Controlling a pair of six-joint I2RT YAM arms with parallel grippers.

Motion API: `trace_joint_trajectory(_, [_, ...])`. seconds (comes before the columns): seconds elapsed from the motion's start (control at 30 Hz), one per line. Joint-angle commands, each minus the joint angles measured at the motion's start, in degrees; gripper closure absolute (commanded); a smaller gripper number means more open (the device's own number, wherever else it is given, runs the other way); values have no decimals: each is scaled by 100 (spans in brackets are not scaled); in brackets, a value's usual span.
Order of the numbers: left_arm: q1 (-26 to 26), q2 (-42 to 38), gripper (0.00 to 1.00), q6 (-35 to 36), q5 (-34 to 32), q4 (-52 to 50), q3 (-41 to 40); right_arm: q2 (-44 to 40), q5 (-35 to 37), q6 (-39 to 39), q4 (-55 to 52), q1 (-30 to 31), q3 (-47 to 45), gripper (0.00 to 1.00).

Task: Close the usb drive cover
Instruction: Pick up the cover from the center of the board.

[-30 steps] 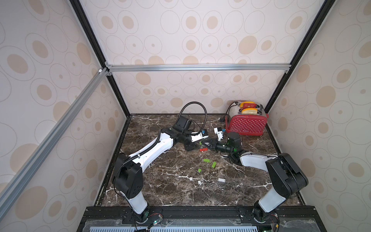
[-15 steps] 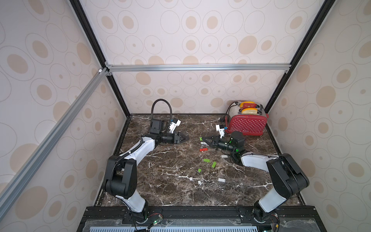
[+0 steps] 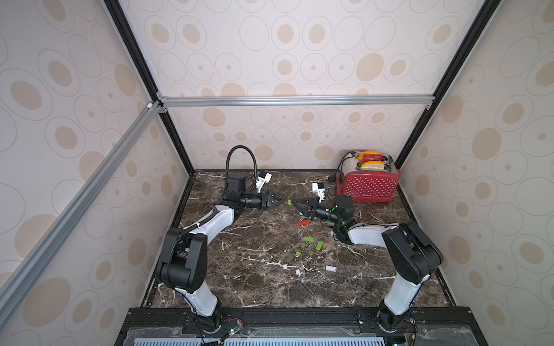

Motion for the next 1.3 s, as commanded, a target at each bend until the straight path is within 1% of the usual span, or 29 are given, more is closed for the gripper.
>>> trace_joint_trajectory(0.0, [-75, -25, 55, -239, 237, 286, 104, 63, -22, 72, 309, 40, 162, 100])
trace_joint_trajectory(0.3, [-81, 44, 66, -637, 257, 658, 219, 156, -14, 132, 408, 69, 195, 100])
trace_joint_trajectory(0.57, [-98, 73, 65, -595, 229, 648, 222, 183, -35, 141, 427, 102, 186, 100])
trace_joint_trajectory(0.67, [-141, 75, 62, -370, 200, 369, 254, 196, -32, 151, 452, 131, 207, 100])
trace_joint_trajectory(0.8, [-148, 82, 56, -275, 172, 258, 266, 197, -30, 151, 465, 142, 227, 100])
trace_joint_trajectory(0.83, [-146, 86, 57, -218, 171, 184, 280, 191, -27, 151, 463, 141, 222, 100])
trace_joint_trajectory(0.93, [-148, 81, 67, -211, 182, 180, 277, 199, -7, 155, 462, 144, 188, 100])
trace_joint_trajectory(1.0, [-145, 67, 72, -229, 198, 201, 274, 216, 7, 184, 499, 138, 154, 100])
trace_joint_trajectory(1.17, [-144, 46, 75, -199, 204, 189, 259, 256, 41, 233, 623, 132, 89, 100])
trace_joint_trajectory(1.27, [-144, 45, 81, -194, 193, 187, 273, 241, 31, 212, 611, 139, 82, 100])
